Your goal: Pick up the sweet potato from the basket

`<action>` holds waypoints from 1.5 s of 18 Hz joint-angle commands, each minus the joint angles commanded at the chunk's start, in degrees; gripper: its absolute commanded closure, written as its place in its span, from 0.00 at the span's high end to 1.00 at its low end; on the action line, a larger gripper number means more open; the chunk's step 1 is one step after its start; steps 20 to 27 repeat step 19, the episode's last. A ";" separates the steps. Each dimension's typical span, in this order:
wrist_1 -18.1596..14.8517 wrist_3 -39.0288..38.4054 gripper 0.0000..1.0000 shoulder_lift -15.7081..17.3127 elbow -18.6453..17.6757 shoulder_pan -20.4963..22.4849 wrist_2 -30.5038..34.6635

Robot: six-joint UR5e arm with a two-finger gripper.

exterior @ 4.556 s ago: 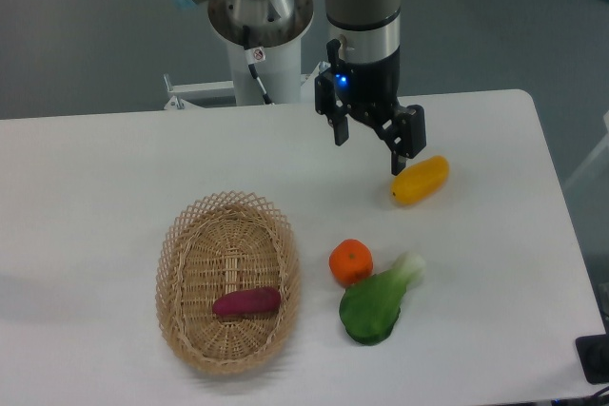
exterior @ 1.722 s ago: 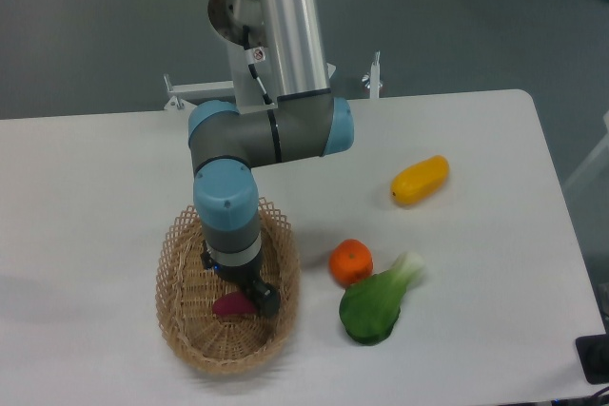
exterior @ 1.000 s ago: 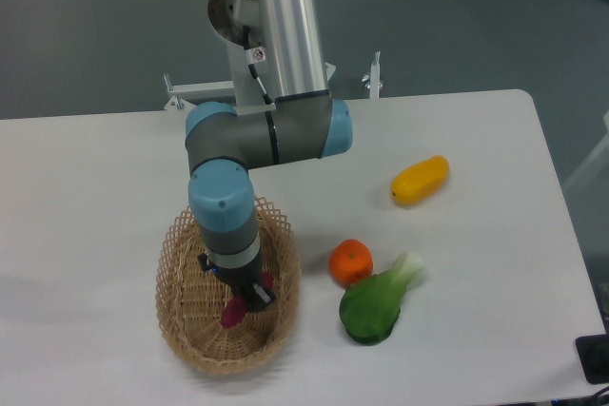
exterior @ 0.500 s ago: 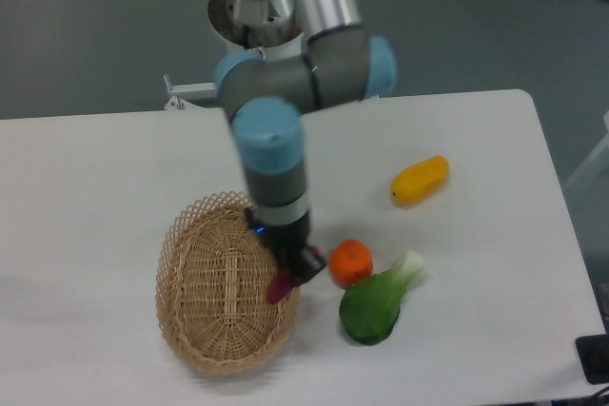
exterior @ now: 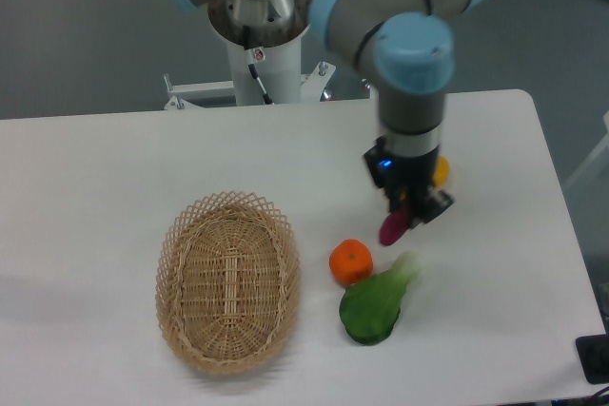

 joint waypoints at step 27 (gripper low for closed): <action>0.26 0.09 0.29 0.09 1.32 1.67 -1.23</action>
